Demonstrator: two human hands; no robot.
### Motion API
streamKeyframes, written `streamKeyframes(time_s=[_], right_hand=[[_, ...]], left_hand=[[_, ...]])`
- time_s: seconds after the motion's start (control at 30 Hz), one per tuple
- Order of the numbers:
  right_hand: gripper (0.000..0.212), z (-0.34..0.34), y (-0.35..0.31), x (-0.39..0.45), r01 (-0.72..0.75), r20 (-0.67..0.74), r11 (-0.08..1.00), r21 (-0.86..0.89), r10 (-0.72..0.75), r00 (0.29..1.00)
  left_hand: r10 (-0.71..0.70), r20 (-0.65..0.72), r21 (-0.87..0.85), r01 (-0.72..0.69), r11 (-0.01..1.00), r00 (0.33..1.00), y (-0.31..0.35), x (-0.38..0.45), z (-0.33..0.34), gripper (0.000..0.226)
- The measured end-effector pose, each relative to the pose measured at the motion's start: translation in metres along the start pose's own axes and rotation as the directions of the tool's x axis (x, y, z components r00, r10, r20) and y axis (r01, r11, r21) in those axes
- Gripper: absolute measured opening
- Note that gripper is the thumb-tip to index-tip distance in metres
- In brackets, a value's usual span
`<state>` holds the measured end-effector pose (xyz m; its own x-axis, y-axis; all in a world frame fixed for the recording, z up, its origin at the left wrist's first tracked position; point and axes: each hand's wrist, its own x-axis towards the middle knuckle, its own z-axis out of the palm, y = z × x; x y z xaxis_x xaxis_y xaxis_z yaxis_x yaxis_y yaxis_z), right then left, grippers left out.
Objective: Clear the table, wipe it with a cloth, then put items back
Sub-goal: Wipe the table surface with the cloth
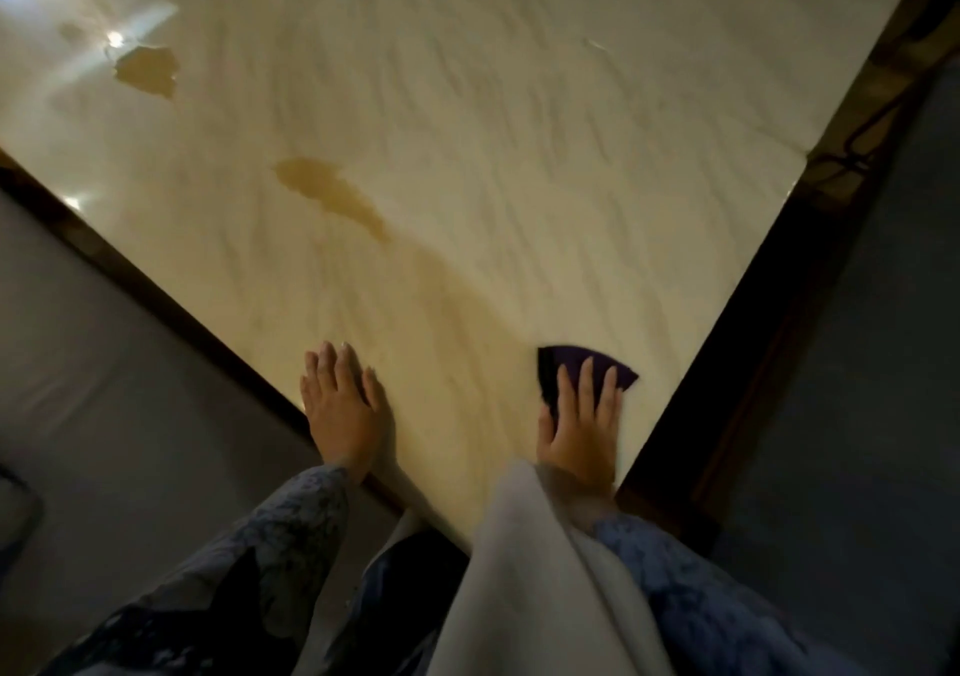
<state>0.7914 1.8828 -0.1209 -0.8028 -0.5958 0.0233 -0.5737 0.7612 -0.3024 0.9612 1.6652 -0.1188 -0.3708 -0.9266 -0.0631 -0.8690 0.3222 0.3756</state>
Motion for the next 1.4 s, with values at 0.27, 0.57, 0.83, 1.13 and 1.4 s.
streamKeyframes(time_s=[0.27, 0.57, 0.83, 1.13, 1.4], right_hand=[[0.054, 0.009, -0.001, -0.005, 0.172, 0.018, 0.984, -0.048, -0.171, 0.985], [0.054, 0.018, -0.076, 0.104, -0.45, -0.053, 0.893, -0.027, 0.448, 0.892], [0.054, 0.06, -0.175, 0.083, 0.034, -0.005, 0.999, -0.026, -0.034, 0.999], [0.051, 0.039, -0.112, -0.029, 0.174, 0.028, 0.973, -0.151, -0.171, 0.985], [0.055, -0.005, -0.02, -0.008, -0.412, -0.016, 0.911, -0.001, 0.411, 0.911]], left_hand=[[0.009, -0.004, 0.088, -0.009, 0.996, 1.0, 0.002, 0.03, -0.01, 0.048], [0.616, 0.221, -0.104, -0.609, 0.786, 0.757, -0.006, 0.152, -0.04, 0.045], [0.815, 0.251, -0.177, -0.803, 0.57, 0.523, -0.012, 0.181, -0.023, 0.046], [0.799, 0.295, -0.141, -0.803, 0.579, 0.524, -0.013, 0.181, -0.023, 0.051], [0.747, 0.391, -0.15, -0.764, 0.628, 0.537, -0.002, 0.177, -0.031, 0.057]])
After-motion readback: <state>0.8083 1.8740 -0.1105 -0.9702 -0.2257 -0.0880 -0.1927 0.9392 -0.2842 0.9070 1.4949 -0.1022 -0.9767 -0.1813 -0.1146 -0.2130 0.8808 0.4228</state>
